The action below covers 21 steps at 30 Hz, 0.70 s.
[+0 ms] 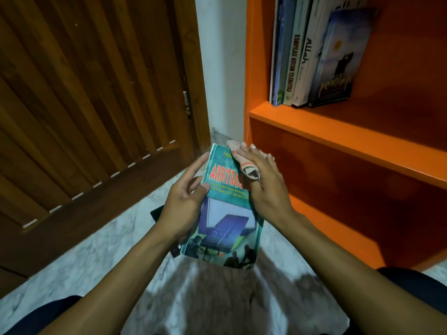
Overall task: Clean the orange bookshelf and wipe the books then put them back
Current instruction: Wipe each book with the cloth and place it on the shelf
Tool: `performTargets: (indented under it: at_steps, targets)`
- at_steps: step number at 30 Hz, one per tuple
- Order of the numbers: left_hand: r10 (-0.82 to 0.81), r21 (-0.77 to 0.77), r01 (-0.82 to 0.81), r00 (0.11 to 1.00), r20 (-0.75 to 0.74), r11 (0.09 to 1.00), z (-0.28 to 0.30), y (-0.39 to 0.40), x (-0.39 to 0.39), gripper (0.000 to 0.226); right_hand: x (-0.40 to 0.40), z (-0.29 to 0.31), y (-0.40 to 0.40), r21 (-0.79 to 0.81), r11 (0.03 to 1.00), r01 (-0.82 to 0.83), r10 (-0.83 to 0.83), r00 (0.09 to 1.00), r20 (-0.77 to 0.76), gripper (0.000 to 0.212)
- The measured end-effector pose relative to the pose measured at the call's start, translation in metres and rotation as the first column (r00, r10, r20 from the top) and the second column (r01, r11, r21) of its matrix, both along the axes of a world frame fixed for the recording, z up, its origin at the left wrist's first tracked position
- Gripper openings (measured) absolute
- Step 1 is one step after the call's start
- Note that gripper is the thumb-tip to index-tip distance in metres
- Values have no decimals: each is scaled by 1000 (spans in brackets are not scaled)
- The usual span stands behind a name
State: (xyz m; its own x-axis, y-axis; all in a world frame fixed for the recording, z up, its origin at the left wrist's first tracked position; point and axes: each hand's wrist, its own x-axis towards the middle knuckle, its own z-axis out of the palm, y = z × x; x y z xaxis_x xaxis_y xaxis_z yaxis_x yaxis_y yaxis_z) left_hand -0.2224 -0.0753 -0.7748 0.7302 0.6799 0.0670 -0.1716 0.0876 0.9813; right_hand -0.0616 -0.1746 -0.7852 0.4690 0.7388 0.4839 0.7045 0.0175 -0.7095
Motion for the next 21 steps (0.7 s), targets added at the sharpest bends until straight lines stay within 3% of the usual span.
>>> performTargets:
  at_steps: [5,10,13,18,21]
  targets:
    - [69,-166,-58,995,66,984,4,8,-2,54,-6,-29,1,38,993,-112,115,989,-88,55]
    - [292,-274,-263,954,72,925,12,32,-7,53,-28,-31,-12,37,962,-269,270,963,-11,48]
    - [415,-336,-366,906,84,868,15,45,-14,54,-43,-41,-21,-62,925,-375,379,922,81,46]
    - [509,-288,-471,858,70,834,20,54,-27,48,-57,-39,-29,-206,849,-487,513,853,99,44]
    - [532,-263,-506,846,33,822,20,56,-29,47,-52,-41,-27,-360,793,-492,517,856,-30,30]
